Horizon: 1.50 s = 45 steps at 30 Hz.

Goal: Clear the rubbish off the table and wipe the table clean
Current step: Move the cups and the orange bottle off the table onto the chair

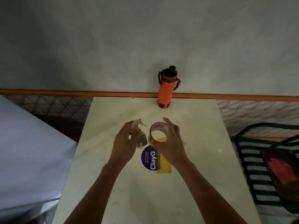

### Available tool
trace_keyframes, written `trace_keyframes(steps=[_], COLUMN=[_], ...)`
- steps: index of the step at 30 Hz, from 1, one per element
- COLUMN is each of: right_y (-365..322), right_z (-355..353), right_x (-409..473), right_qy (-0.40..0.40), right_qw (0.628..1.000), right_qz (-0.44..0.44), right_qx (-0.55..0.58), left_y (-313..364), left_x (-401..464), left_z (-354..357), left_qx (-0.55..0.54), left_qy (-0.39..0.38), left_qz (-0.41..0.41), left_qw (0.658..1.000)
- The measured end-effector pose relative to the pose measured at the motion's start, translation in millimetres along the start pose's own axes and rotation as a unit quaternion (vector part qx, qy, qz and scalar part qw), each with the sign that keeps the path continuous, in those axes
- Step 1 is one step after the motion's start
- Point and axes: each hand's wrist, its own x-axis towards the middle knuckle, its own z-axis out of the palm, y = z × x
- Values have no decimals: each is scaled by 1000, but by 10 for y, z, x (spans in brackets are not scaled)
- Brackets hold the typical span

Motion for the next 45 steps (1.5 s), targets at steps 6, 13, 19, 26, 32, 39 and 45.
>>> trace_keyframes(steps=[6, 13, 19, 26, 32, 39, 45], right_y=[50, 446, 836, 1363, 1972, 2518, 2914], right_z=[-370, -891, -1309, -1783, -2236, -2789, -3042], right_x=[-706, -1509, -2183, -3089, -4068, -5037, -5258], right_qy=[33, 98, 145, 215, 288, 358, 404], right_qw=[998, 993, 986, 971, 945, 906, 877], right_qz=[26, 55, 69, 83, 145, 219, 247], right_qx=[36, 32, 47, 57, 56, 62, 81], left_y=[373, 759, 1236, 1683, 2002, 2365, 2650], left_x=[-553, -1144, -1661, -2367, -3085, -3735, -3852], left_z=[-15, 236, 650, 1282, 1955, 2744, 3331], left_qx=[-69, -79, -85, -68, -38, -22, -14], left_qy=[-22, -64, -145, -235, -308, -398, -467], left_qz=[19, 25, 44, 71, 99, 114, 123], left_qw=[997, 995, 985, 967, 945, 910, 876])
